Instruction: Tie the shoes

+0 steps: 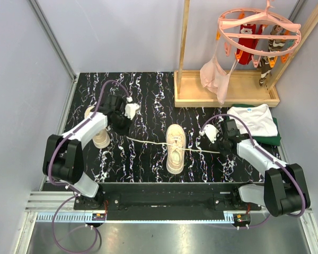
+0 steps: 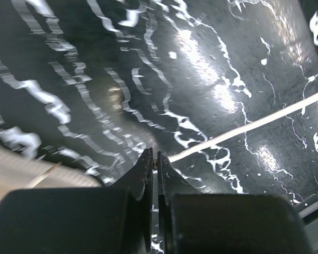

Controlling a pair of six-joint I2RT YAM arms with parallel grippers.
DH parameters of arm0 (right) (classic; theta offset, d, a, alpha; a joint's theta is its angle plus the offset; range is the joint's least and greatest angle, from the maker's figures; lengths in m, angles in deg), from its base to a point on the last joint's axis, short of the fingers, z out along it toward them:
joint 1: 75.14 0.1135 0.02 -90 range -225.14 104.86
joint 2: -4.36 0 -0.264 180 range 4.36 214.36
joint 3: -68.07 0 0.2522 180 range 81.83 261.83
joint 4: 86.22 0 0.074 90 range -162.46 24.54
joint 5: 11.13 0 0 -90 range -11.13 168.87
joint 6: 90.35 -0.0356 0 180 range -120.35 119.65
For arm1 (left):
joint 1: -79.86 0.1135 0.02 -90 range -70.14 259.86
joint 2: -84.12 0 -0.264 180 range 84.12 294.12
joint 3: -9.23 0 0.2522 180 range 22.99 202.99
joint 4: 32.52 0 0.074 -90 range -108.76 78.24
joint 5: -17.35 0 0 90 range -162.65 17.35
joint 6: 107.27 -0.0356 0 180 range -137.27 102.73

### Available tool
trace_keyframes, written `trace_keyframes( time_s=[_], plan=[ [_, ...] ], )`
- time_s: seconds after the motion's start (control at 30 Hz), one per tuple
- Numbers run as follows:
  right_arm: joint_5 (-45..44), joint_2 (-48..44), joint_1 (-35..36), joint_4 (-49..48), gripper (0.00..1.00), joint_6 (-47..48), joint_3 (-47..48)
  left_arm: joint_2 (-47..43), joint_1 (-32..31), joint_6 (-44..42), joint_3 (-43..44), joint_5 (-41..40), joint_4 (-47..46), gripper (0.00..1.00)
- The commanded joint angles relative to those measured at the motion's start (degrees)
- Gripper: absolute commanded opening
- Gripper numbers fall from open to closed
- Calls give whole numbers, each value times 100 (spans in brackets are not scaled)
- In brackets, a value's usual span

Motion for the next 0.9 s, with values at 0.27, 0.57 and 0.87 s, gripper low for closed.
trace_keyframes(
  time_s=[0.27,0.57,0.87],
  plan=[
    [898,384,-45,643,39,-484,1056,734,-316,590,-13,-175,-539,32],
    [1003,-371,-45,1276,91,-1301,1979,-625,140,495,199,544,-494,66],
    [2232,-1716,-45,1233,100,-1662,2296,-2773,115,-867,-477,1800,-1250,88]
  ],
)
